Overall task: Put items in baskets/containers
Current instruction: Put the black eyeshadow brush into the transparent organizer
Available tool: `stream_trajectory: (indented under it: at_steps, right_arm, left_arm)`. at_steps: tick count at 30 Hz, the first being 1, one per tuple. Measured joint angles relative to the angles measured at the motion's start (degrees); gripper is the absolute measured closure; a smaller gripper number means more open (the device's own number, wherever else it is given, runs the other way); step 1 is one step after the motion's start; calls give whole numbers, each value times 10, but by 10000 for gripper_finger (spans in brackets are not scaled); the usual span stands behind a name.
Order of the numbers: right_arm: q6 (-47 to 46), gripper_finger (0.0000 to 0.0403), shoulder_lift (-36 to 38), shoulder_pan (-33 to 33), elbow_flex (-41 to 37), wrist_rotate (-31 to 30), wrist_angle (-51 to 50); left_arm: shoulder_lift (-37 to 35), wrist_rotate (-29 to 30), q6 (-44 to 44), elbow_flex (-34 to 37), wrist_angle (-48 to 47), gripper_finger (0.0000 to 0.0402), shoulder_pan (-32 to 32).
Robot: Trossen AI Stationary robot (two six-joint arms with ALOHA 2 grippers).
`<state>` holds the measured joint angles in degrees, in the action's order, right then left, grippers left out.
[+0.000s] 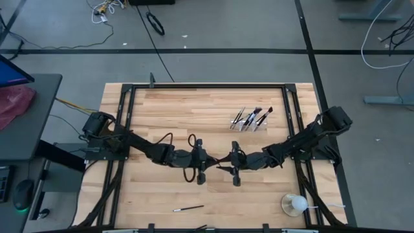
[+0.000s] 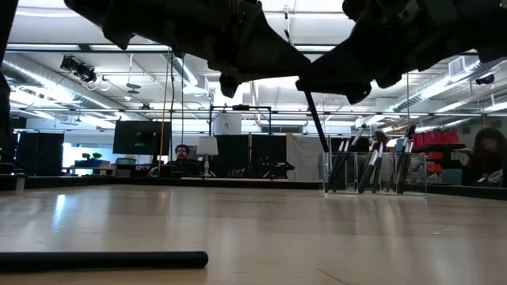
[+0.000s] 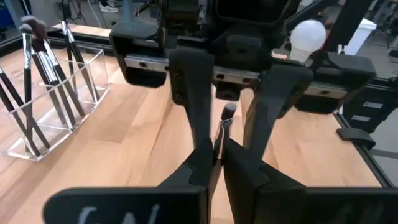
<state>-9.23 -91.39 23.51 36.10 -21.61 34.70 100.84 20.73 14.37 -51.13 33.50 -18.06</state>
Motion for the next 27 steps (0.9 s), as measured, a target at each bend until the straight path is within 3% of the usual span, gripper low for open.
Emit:
stream_trajectory:
  at_steps: [7,11,17,22,27]
  right_arm:
    - [9,386,-15,-1,14,-5,-1]
    - [-9,386,-16,-1,8,-26,7]
    - [-35,395,1,1,-25,-111,8]
    - [-40,394,103,-1,-88,-210,9]
    - [0,394,261,-17,-159,-310,9]
  left_arm:
    - [0,4,-1,0,-2,368,-1]
    - [0,5,-16,0,6,356,0]
    - [-27,26,-45,0,-15,282,1]
    - [-43,71,-16,-1,-109,230,-14]
    - [-23,114,19,-1,-140,217,-33]
